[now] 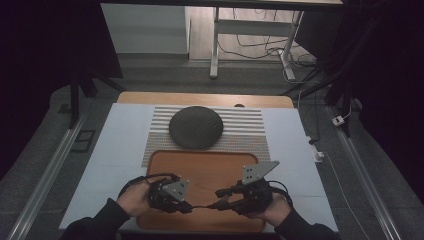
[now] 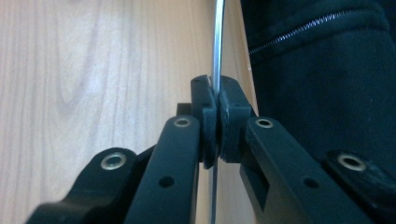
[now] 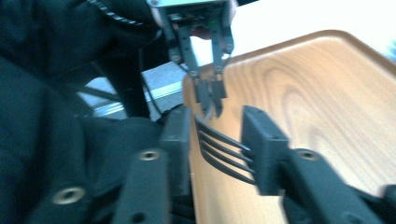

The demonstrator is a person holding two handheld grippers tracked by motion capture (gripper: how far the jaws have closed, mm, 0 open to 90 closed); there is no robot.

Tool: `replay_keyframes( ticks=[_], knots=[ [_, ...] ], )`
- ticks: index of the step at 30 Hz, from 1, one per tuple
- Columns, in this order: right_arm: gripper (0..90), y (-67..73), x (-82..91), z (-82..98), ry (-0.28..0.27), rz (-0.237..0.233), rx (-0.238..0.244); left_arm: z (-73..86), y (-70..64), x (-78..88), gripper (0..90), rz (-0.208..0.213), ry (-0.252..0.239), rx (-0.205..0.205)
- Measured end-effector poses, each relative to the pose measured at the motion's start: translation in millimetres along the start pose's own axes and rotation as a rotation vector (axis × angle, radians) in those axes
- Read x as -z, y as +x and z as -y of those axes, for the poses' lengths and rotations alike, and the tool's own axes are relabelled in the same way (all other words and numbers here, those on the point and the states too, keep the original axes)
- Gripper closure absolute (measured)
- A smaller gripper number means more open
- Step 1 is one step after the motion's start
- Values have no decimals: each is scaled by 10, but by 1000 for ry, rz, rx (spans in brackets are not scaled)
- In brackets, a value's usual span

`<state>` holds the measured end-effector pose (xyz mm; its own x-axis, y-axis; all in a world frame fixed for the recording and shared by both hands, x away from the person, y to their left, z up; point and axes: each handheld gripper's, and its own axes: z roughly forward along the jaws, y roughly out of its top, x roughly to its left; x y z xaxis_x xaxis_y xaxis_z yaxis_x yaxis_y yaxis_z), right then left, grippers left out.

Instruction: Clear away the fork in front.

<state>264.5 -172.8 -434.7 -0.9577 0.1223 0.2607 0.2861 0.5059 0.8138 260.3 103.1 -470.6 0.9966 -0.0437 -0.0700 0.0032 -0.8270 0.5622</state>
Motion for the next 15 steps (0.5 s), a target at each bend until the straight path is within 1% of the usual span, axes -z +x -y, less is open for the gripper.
replay_keyframes(
  ticks=[1,2,3,4,5,6,7,9,10,11,12,15],
  knots=[
    [550,0,0,0,0,0,0,-1,3,8,858,-1,-4,19],
    [486,-10,-2,-7,-7,39,-9,-1,8,18,859,-2,-6,34],
    [486,-10,-2,-7,-7,39,-9,-1,10,27,859,-3,-12,55],
    [456,-15,1,-11,-7,61,-12,0,14,39,859,-2,-13,66],
    [400,-17,13,-14,-17,93,-14,2,11,50,859,-7,-16,79],
    [379,-19,20,-17,-21,120,-14,5,12,63,859,-9,-18,94],
    [379,-19,20,-17,-21,120,-14,9,9,78,859,-13,-21,110],
    [331,-23,35,-18,-20,161,-17,23,2,109,859,-23,-29,138],
    [319,-25,42,-15,-18,184,-19,32,-1,126,859,-26,-32,154],
    [281,-29,44,-6,-6,238,-17,42,-4,142,859,-29,-38,172],
    [281,-29,44,-6,-6,238,-17,52,-7,155,859,-34,-43,187],
    [240,-32,43,13,19,279,-23,79,-14,192,859,-48,-47,223]
  ],
)
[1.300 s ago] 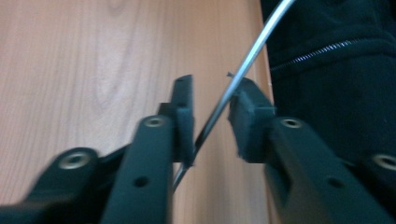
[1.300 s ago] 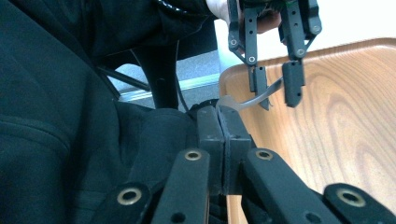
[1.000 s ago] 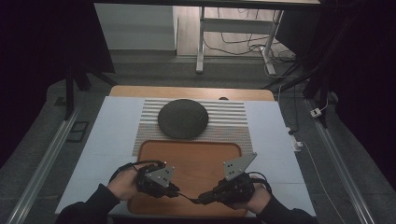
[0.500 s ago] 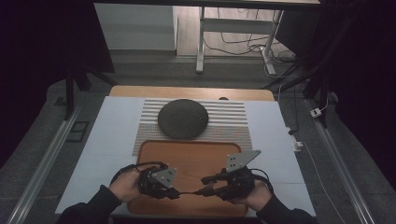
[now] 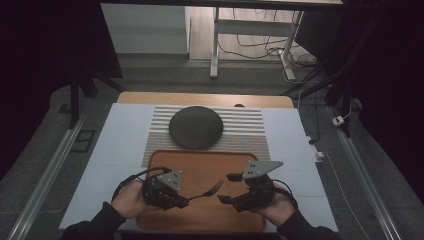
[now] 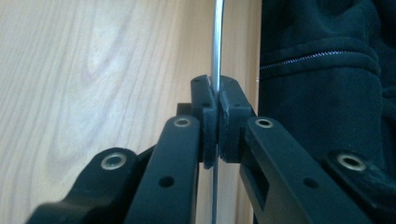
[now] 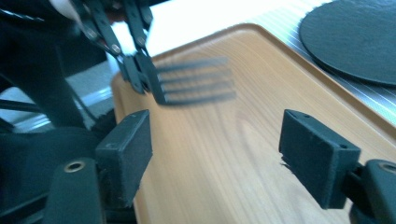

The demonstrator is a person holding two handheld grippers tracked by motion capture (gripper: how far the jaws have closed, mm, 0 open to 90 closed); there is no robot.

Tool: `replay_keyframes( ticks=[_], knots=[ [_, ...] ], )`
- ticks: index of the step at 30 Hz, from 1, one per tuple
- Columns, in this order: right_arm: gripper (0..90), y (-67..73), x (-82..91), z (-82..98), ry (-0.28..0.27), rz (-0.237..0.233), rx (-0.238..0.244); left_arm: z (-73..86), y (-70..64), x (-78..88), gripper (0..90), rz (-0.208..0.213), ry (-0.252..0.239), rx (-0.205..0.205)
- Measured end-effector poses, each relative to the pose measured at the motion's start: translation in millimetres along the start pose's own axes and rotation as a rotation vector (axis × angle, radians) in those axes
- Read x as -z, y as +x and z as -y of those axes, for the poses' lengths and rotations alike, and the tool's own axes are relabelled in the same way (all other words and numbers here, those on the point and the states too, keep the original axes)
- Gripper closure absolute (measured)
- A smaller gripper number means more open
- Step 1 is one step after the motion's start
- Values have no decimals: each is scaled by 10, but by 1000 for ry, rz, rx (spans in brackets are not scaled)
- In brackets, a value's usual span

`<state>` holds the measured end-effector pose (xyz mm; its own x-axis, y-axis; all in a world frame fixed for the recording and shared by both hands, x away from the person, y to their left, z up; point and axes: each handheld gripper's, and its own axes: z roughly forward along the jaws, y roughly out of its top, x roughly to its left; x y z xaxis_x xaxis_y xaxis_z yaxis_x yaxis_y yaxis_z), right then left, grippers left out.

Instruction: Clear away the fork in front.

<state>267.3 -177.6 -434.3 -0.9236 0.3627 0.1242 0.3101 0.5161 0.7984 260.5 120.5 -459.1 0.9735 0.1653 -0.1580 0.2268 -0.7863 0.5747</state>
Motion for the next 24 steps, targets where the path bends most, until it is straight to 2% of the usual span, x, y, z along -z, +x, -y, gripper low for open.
replay_keyframes(
  ticks=[5,12,24],
  knots=[
    [176,-13,1,36,21,42,3,36,-9,40,859,-21,-3,67],
    [120,-31,21,83,32,62,-26,107,-8,67,859,-54,10,172],
    [26,-48,102,178,42,156,-65,363,24,120,858,-117,14,376]
  ],
)
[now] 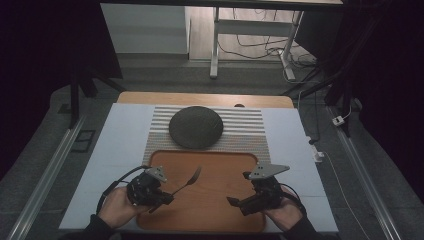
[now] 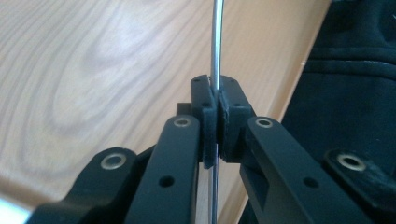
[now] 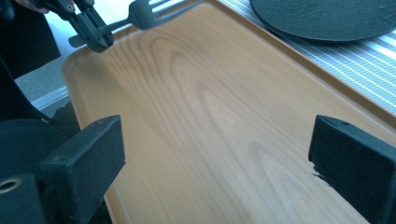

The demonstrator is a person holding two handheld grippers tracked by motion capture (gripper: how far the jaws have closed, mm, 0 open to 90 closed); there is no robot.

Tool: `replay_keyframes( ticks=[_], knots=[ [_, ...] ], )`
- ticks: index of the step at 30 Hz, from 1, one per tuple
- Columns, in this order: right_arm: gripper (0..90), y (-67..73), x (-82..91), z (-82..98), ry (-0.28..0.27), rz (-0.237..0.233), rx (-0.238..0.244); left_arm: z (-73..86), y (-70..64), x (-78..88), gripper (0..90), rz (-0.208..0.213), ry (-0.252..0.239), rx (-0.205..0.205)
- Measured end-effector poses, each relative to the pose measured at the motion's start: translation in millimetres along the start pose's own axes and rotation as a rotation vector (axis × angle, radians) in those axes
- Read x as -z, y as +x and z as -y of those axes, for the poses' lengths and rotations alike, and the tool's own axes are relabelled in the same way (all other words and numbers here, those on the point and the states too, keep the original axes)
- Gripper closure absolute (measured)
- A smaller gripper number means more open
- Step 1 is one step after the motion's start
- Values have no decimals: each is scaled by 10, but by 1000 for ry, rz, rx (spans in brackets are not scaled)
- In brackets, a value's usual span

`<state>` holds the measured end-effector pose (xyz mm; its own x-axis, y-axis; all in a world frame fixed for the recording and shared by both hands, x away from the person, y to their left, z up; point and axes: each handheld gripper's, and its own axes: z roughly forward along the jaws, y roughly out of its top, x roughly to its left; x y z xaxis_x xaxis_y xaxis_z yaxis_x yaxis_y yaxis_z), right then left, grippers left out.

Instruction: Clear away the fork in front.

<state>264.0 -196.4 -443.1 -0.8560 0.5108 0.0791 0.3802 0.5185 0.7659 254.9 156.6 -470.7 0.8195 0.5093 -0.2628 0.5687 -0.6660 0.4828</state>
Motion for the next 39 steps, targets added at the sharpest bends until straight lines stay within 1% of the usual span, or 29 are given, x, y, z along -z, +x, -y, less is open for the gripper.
replay_keyframes(
  ticks=[4,8,9,12,14,16,18,22,23,24,27,31,32,34,36,39],
  knots=[
    [4,-2,44,43,-12,32,3,78,5,22,858,-13,-13,58],
    [0,-8,84,95,-23,61,-5,154,-6,19,857,-34,-7,112],
    [0,-9,106,119,-23,75,-10,169,-8,21,857,-42,-5,126],
    [0,-9,129,144,-33,83,-15,209,-5,21,856,-50,-7,171],
    [0,-11,161,166,-33,94,-17,229,-9,10,856,-69,-9,213],
    [0,-16,208,211,-38,101,-29,245,1,-6,856,-78,-1,249],
    [0,-18,225,227,-38,108,-34,256,10,-32,856,-85,5,293],
    [0,-27,290,298,-42,118,-52,277,43,-84,855,-97,31,350],
    [0,-29,308,314,-39,125,-57,283,53,-91,855,-99,42,354],
    [0,-37,341,345,-39,133,-66,287,59,-102,854,-101,44,364],
    [0,-41,368,371,-41,140,-77,292,72,-122,854,-107,54,374],
    [0,-48,403,411,-35,146,-87,286,73,-154,853,-118,61,367],
    [0,-47,410,418,-27,152,-85,283,72,-167,853,-121,63,368],
    [0,-44,412,428,-29,147,-86,280,74,-191,852,-128,72,365],
    [0,-41,421,434,-21,155,-78,279,75,-214,851,-129,81,364],
    [0,-37,423,443,-18,154,-76,280,80,-237,848,-129,89,361]
  ],
)
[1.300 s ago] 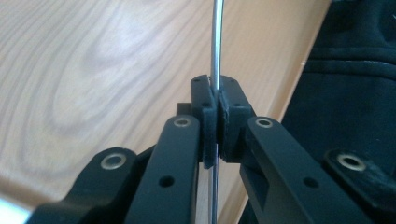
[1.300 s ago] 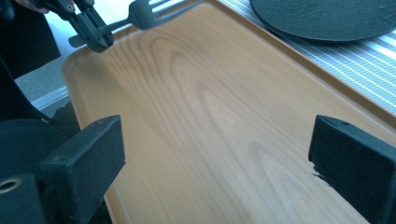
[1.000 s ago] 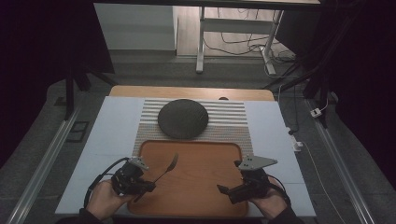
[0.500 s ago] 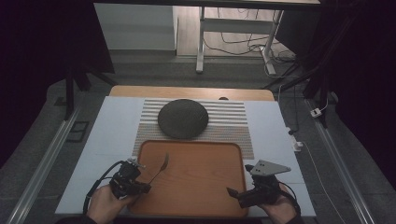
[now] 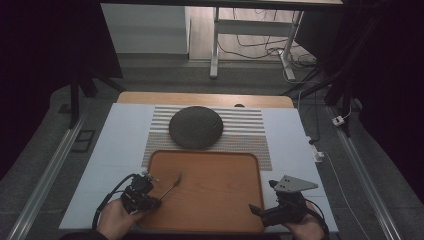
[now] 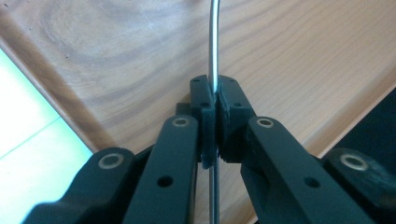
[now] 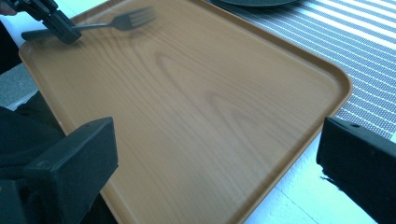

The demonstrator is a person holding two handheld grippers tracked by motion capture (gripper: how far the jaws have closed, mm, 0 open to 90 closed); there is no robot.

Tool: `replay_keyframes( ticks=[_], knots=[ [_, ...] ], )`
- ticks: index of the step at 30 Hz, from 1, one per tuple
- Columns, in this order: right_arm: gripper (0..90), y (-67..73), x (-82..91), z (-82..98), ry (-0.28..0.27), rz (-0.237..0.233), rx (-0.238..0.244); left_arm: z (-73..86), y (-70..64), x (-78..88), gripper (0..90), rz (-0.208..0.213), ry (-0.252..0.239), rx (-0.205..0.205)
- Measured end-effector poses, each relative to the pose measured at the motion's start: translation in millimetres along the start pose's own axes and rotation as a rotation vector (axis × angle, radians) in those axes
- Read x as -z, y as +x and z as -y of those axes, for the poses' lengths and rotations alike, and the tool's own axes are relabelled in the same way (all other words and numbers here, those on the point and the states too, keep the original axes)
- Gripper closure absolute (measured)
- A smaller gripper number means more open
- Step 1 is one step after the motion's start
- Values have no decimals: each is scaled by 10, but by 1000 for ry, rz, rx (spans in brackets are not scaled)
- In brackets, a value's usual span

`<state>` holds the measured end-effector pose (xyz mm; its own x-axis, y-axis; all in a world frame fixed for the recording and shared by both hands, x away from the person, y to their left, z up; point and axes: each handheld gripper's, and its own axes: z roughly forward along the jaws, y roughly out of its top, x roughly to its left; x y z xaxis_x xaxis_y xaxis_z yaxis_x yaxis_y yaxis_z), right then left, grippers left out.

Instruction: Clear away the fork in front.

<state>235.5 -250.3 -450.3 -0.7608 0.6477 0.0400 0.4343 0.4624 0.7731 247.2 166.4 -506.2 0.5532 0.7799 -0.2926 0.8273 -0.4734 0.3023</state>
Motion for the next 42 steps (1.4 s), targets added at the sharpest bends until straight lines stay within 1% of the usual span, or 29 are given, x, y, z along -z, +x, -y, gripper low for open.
replay_keyframes(
  ticks=[2,7,11,12,15,17,18,19,20,22,25,30,32,35,39,42],
  knots=[
    [0,0,1,8,0,-1,-1,2,-3,-7,839,-8,1,-5],
    [0,-7,13,27,4,1,-6,2,-1,-3,813,-9,-2,-14],
    [0,-18,26,42,5,3,-11,4,13,52,772,9,-37,-20],
    [0,-24,31,49,7,4,-15,5,17,65,742,10,-45,-23],
    [0,-30,39,55,12,7,-20,-4,41,107,716,24,-72,-26],
    [0,-36,40,63,9,3,-27,-25,50,135,719,31,-97,-35],
    [0,-43,47,68,13,2,-31,-41,52,148,770,34,-106,-42],
    [0,-43,47,68,13,2,-31,-60,52,159,770,38,-117,-48],
    [0,-46,50,71,13,6,-31,-83,48,167,801,44,-128,-52],
    [0,-47,56,75,12,10,-36,-135,40,178,853,53,-146,-74],
    [0,-54,65,83,13,14,-38,-225,12,148,881,88,-164,-105],
    [0,-58,83,97,21,26,-47,-373,-94,-5,883,106,-129,-186],
    [0,-62,93,101,21,30,-47,-423,-157,-78,883,93,-110,-222],
    [0,-68,101,108,22,34,-59,-485,-229,-178,883,82,-88,-257],
    [0,-82,111,114,28,35,-76,-547,-259,-285,883,74,-63,-273],
    [0,-86,116,117,30,38,-79,-568,-255,-342,882,59,-47,-274]
  ],
)
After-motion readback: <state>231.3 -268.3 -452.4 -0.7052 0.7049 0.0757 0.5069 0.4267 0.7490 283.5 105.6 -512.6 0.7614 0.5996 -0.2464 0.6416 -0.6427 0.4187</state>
